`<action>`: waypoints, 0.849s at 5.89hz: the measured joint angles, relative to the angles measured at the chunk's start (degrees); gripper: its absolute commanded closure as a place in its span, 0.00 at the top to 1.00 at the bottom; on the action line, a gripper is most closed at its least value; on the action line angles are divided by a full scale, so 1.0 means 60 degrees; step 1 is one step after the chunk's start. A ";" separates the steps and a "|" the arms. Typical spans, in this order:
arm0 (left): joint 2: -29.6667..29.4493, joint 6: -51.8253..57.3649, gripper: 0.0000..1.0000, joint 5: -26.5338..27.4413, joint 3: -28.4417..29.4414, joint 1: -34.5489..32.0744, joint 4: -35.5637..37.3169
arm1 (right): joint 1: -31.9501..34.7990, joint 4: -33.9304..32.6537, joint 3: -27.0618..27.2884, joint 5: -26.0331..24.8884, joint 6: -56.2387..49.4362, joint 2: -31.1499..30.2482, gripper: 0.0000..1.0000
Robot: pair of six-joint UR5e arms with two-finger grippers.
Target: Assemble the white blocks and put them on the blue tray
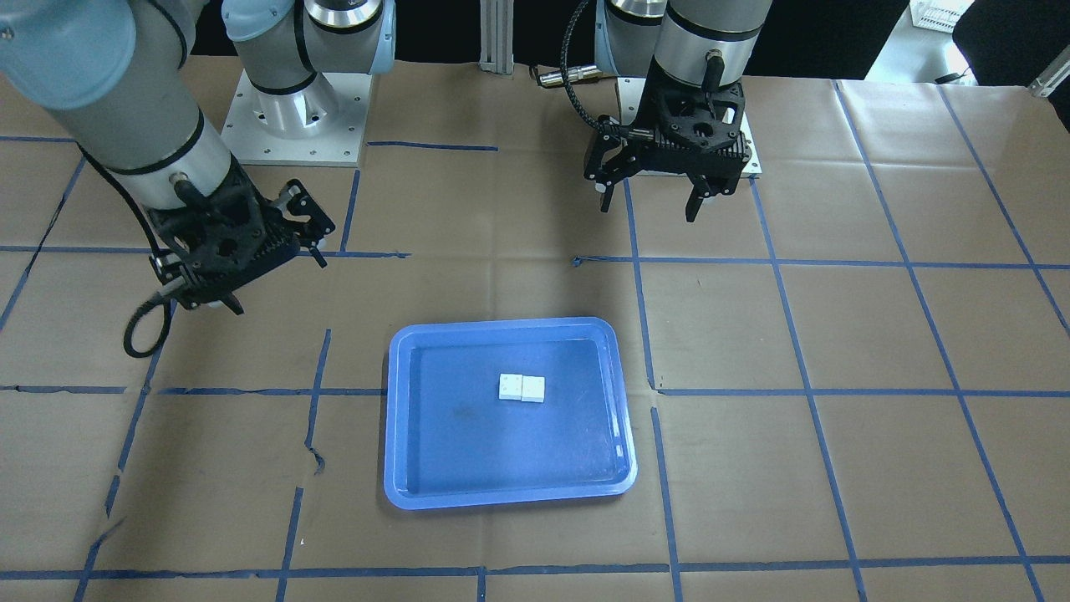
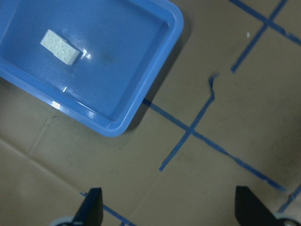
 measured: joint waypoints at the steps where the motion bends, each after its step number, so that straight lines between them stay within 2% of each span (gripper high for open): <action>1: 0.0002 0.0000 0.99 0.0000 0.0000 0.0000 0.0004 | 0.0002 0.0792 -0.0201 -0.0493 0.1646 -0.0407 1.00; 3: 0.0001 0.0000 0.99 0.0000 0.0000 0.0000 0.0016 | 0.0009 0.2293 -0.1060 -0.0752 0.3406 -0.0693 1.00; 5: 0.0052 0.0007 0.99 0.0016 -0.0011 0.0004 -0.0018 | 0.0035 0.2578 -0.1162 -0.0700 0.4084 -0.0683 1.00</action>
